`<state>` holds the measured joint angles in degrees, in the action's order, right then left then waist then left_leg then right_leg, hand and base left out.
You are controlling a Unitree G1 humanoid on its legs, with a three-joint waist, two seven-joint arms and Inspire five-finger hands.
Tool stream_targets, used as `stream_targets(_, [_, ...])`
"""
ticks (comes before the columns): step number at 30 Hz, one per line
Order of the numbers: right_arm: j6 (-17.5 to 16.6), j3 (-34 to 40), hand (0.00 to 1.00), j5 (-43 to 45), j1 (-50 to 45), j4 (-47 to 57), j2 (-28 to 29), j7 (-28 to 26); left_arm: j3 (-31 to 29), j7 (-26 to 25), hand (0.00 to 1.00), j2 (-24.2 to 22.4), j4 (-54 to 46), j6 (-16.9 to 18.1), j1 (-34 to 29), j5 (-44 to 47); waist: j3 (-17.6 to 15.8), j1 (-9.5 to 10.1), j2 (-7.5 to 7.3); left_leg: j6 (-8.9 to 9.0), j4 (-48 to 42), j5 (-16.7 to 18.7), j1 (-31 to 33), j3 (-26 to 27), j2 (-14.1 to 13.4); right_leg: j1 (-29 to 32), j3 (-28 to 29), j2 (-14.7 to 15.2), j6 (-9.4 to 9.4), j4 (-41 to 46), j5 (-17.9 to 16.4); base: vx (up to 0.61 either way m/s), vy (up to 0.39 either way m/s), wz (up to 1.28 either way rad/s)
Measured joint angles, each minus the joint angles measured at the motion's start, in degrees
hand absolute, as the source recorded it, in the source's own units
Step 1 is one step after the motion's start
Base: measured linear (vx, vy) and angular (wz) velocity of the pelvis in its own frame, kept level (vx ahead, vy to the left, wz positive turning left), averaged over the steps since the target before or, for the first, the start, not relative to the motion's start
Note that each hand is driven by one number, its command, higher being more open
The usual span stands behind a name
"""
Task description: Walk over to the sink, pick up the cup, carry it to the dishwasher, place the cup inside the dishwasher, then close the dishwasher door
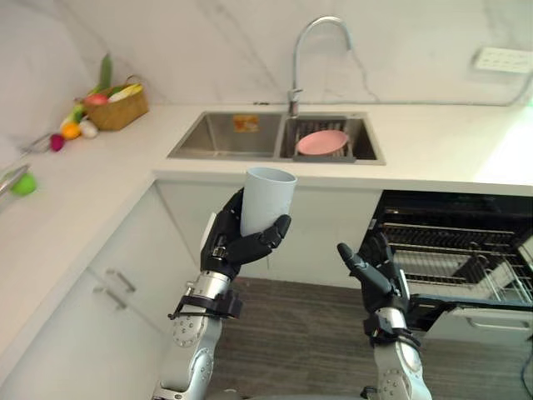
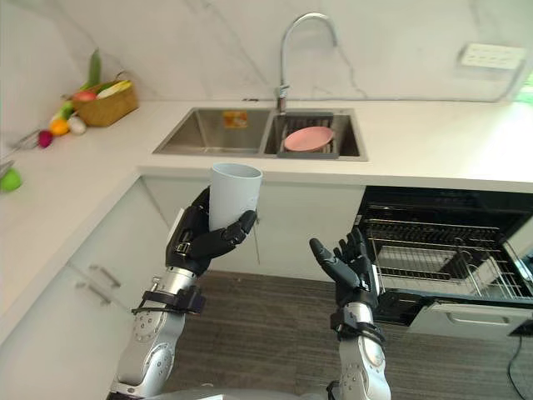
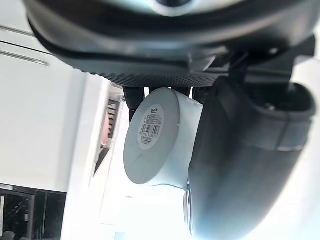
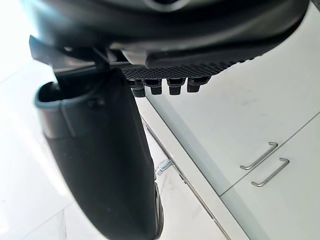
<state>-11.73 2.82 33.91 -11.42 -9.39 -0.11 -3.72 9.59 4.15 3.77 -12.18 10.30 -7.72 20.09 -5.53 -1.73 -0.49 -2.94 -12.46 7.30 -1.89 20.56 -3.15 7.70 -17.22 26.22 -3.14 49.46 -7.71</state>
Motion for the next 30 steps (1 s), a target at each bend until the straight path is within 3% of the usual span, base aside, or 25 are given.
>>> stream_targets(1, [0.01, 0.21, 1.0, -0.33, -0.07, 0.15, 0.18, -0.11, -0.43, -0.46, 0.0, 0.0, 0.0, 0.02, 0.78, 0.0, -0.54, -0.79, 0.49, 0.2, 1.63, 0.17, -0.77, 0.41, -1.04, 2.79, -3.21, -3.52, -0.03, -3.95, -3.02, 0.13, 0.018, -0.42])
stream_targets(2, [0.02, 0.45, 1.0, -0.34, -0.22, 0.3, 0.15, -0.12, -0.73, -0.46, 0.0, 0.09, 0.0, 0.02, 0.88, -0.01, -0.8, -1.03, 0.71, 0.22, 2.63, 0.18, -1.44, 0.44, -1.23, 3.83, -4.33, -5.21, 0.08, -7.51, -3.22, 0.17, 0.018, -0.43])
stream_targets(3, [0.03, 1.4, 1.0, -0.34, -0.47, 0.85, 0.14, -0.17, -0.89, -0.46, 0.0, 0.4, -0.01, 0.01, 0.89, -0.01, -1.04, -1.44, 0.51, 0.61, 4.19, 0.25, -3.08, 1.02, -1.34, 5.33, -5.96, -7.96, 0.38, -16.56, -2.54, 0.2, -0.001, -0.35])
stream_targets(4, [0.03, 2.24, 1.0, -0.33, -0.51, 1.47, -0.02, -0.17, -0.96, -0.45, 0.0, 0.82, -0.01, 0.0, 0.73, -0.05, -1.05, -1.94, 0.27, 1.84, 4.72, 0.58, -4.63, 2.07, -1.12, 6.19, -6.99, -9.73, 0.55, -26.69, 1.02, 0.3, -0.024, -0.37])
stream_targets(5, [0.08, 2.72, 1.0, -0.33, -0.69, 2.31, -0.23, -0.19, -0.92, -0.49, 0.0, 1.24, -0.14, 0.03, 0.41, -0.08, -0.58, -2.12, -1.03, 3.5, 4.5, 1.39, -5.67, 2.71, 0.25, 6.5, -8.39, -10.17, 0.73, -33.29, 6.63, 0.3, -0.046, -0.36])
stream_targets(6, [0.22, 2.57, 1.0, -0.33, -2.11, 4.43, -0.49, -0.53, -0.7, -0.54, 0.0, 2.39, -0.23, 0.16, 0.35, -0.15, -0.78, -2.09, -3.4, 5.26, 2.98, 3.41, -7.78, 3.35, 2.47, 7.19, -9.57, -8.96, 7.22, -34.68, 17.77, 0.27, -0.069, -0.4])
stream_targets(7, [0.31, 2.46, 1.0, -0.32, -2.5, 4.71, -1.74, -1.06, -0.7, -0.61, 0.0, 1.32, 0.75, 0.14, 0.14, -0.29, -0.93, -1.63, -2.26, 5.4, 2.32, 4.76, -8.45, 3.9, 1.66, 6.84, -10.44, -9.06, 7.64, -33.27, 16.21, 0.33, -0.081, -0.34])
stream_targets(9, [0.73, 2.44, 1.0, -0.32, -3.82, 5.02, -4.4, -1.67, 0.98, -1.67, 0.0, -1.59, 1.34, -0.13, -0.08, -0.62, -0.25, -1.98, 1.96, 6.16, 0.9, 6.22, -8.64, 4.07, -1.16, 6.95, -11.78, -11.71, 7.7, -31.99, 16.05, 0.31, -0.048, -0.26])
stream_targets(11, [1.19, 1.62, 1.0, -0.34, -3.72, 5.39, -3.46, -2.42, 2.29, -1.5, 0.0, -2.52, 0.55, 0.2, 0.89, -0.64, -0.44, -1.83, 2.01, 7.01, 0.64, 7.67, -9.52, 6.13, -2.75, 7.02, -11.56, -14.08, 8.12, -32.31, 14.58, 0.17, -0.019, -0.49])
stream_targets(13, [1.24, 0.88, 1.0, -0.31, -3.77, 6.04, -2.61, -3.14, 2.77, -1.42, 0.0, -2.39, 0.65, 0.18, 0.9, -0.95, -0.74, -2.13, 1.36, 6.42, 1.31, 8.88, -10.81, 7.71, -2.8, 6.59, -11.3, -14.92, 8.01, -33.13, 12.78, 0.08, 0.0, -0.45])
stream_targets(18, [2.27, 1.3, 1.0, -0.28, -3.38, 6.11, -3.34, -4.19, 4.28, -2.54, 0.0, -1.44, 1.13, 0.16, 0.72, -2.08, 0.3, -2.38, 3.98, 6.7, 2.21, 11.05, -12.04, 8.82, -5.16, 7.4, -11.57, -16.77, 8.07, -30.03, 8.18, 0.12, 0.037, -0.09])
stream_targets(19, [2.56, 1.3, 1.0, -0.28, -3.19, 6.17, -4.01, -4.63, 3.85, -3.37, 0.0, -1.43, 1.29, 0.17, 0.54, -2.09, 1.05, -2.15, 5.6, 8.16, 1.3, 10.62, -12.65, 9.45, -6.74, 7.35, -12.3, -17.69, 7.85, -28.29, 5.64, 0.3, 0.015, -0.15])
stream_targets(21, [2.77, 1.23, 1.0, -0.28, -1.96, 5.57, -4.02, -5.03, 2.86, -4.52, 0.0, -1.02, 2.22, 0.71, 0.33, -2.05, 1.26, -1.45, 6.04, 7.39, -12.71, 10.52, -8.62, 8.57, -10.16, 6.4, -11.55, -18.53, 7.8, -27.42, 3.59, 0.39, -0.055, -0.26])
stream_targets(22, [2.76, 1.31, 1.0, -0.28, -1.63, 5.66, -4.34, -5.12, 2.43, -5.17, 0.0, -0.97, 3.05, 0.83, 0.33, -2.06, 0.91, -0.9, 6.66, 3.95, -22.87, 8.36, -5.05, 6.68, -12.87, 4.68, -11.13, -19.52, 7.79, -28.35, 2.75, 0.37, -0.137, -0.33])
stream_targets(23, [2.75, 1.34, 1.0, -0.28, -1.12, 5.96, -5.1, -5.06, 1.71, -5.68, 0.0, -1.16, 3.94, 0.85, -0.35, -2.08, -0.18, -0.52, 8.12, 2.35, -38.3, 0.12, 1.37, -0.06, -16.54, 0.15, -9.95, -21.81, 7.73, -31.11, 1.91, 0.3, -0.09, -0.42])
stream_targets(24, [2.73, 1.38, 1.0, -0.28, -0.76, 5.97, -5.16, -5.03, 1.48, -5.78, 0.0, -1.05, 3.96, 0.89, -1.08, -2.07, -0.67, -0.03, 8.12, 4.19, -42.35, 0.68, 3.4, -2.42, -16.51, -1.43, -8.9, -22.56, 7.64, -31.99, 1.54, 0.45, -0.009, -0.75])
stream_targets(25, [2.57, 1.76, 1.0, -0.21, -0.14, 5.96, -5.1, -4.88, 1.6, -5.9, 0.0, -1.01, 4.04, 0.93, -2.1, -2.06, -0.9, 1.19, 8.34, 4.98, -43.81, 5.3, 6.4, -4.82, -14.39, -4.03, -6.48, -23.14, 7.47, -33.29, 0.84, 0.31, 0.042, -0.77])
stream_targets(26, [2.32, 1.91, 1.0, -0.19, 0.14, 5.97, -5.01, -4.74, 1.89, -5.84, 0.0, -0.89, 4.12, 1.02, -2.51, -2.08, -1.09, 1.45, 8.06, 4.32, -41.89, 6.94, 7.62, -5.76, -12.7, -5.26, -5.52, -22.94, 7.23, -33.72, 0.44, 0.47, 0.087, -0.95])
stream_targets(28, [0.85, 1.16, 1.0, -0.33, 1.54, 6.0, -4.63, -4.08, 2.61, -5.61, 0.0, -0.72, 4.09, 1.77, -3.73, -2.43, -1.9, 2.44, 6.84, 3.52, -29.41, 9.5, 10.49, -6.72, -6.81, -8.48, -0.55, -21.27, 5.82, -33.73, -1.43, 0.4, 0.107, -1.1])
stream_targets(29, [0.05, 0.13, 1.0, -0.42, 2.17, 6.0, -4.54, -3.62, 3.26, -6.3, 0.0, -0.62, 3.85, 2.15, -4.37, -3.49, -1.98, 2.83, 6.67, 4.74, -22.01, 8.75, 11.86, -9.89, -3.92, -9.38, 2.49, -20.43, 4.76, -33.4, -2.52, 0.26, 0.117, -1.22])
stream_targets(30, [-0.15, -0.5, 1.0, -0.49, 2.4, 6.0, -4.61, -3.54, 3.37, -6.46, 0.0, -0.67, 3.52, 2.19, -4.83, -4.04, -1.87, 3.0, 6.83, 5.96, -17.9, 7.83, 12.27, -11.71, -2.71, -9.76, 3.96, -20.27, 4.15, -33.12, -3.03, 0.25, 0.154, -1.48])
